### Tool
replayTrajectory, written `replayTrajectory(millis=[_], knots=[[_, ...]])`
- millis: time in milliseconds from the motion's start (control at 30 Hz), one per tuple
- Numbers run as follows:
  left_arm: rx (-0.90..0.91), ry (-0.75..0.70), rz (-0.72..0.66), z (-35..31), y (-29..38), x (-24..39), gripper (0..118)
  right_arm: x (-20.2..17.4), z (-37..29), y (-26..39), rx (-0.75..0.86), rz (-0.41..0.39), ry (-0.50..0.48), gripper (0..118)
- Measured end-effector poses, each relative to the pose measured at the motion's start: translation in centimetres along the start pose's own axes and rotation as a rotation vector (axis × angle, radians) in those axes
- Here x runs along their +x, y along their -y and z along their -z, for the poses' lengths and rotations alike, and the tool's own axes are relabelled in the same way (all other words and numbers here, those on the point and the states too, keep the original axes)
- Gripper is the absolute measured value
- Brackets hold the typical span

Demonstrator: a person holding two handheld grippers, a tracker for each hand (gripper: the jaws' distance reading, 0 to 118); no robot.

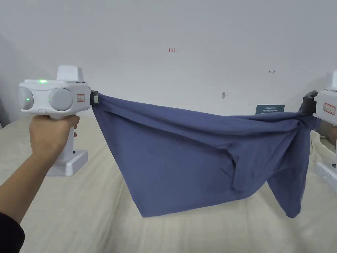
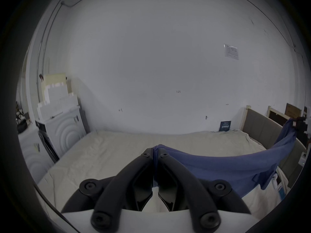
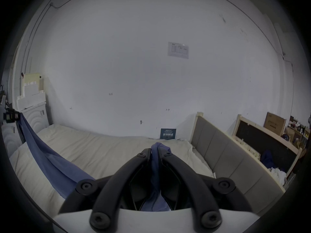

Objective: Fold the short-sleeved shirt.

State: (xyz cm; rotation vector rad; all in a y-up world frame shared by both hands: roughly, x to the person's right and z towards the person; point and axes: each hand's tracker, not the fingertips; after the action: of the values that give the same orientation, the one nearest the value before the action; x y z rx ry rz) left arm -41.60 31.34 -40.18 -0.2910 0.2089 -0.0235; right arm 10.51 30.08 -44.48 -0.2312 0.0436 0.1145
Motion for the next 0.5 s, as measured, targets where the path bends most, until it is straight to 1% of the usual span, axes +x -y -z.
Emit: replayTrajectory(millis=[100,233,400,500], knots=[[0.013,-0.016,0.006,1.5,-1.0,0.3,1,-0.7,1.7,-0.4,0.024,-0.005,0.017,6],[0.017,-0.04,0.007,4.2,-0.3,0.4,1,-2.1,4.1,0.6,0.039,-0.019,0.043,6],[-0.008,-0.064,0.008,7.0,4.2,0.5,1,-3.7,6.5,4.6,0.025,-0.04,0.059,6],[-0.069,-0.019,-0.032,8.3,8.0,-0.1,1,-4.2,7.4,7.9,-0.029,-0.043,0.045,6]])
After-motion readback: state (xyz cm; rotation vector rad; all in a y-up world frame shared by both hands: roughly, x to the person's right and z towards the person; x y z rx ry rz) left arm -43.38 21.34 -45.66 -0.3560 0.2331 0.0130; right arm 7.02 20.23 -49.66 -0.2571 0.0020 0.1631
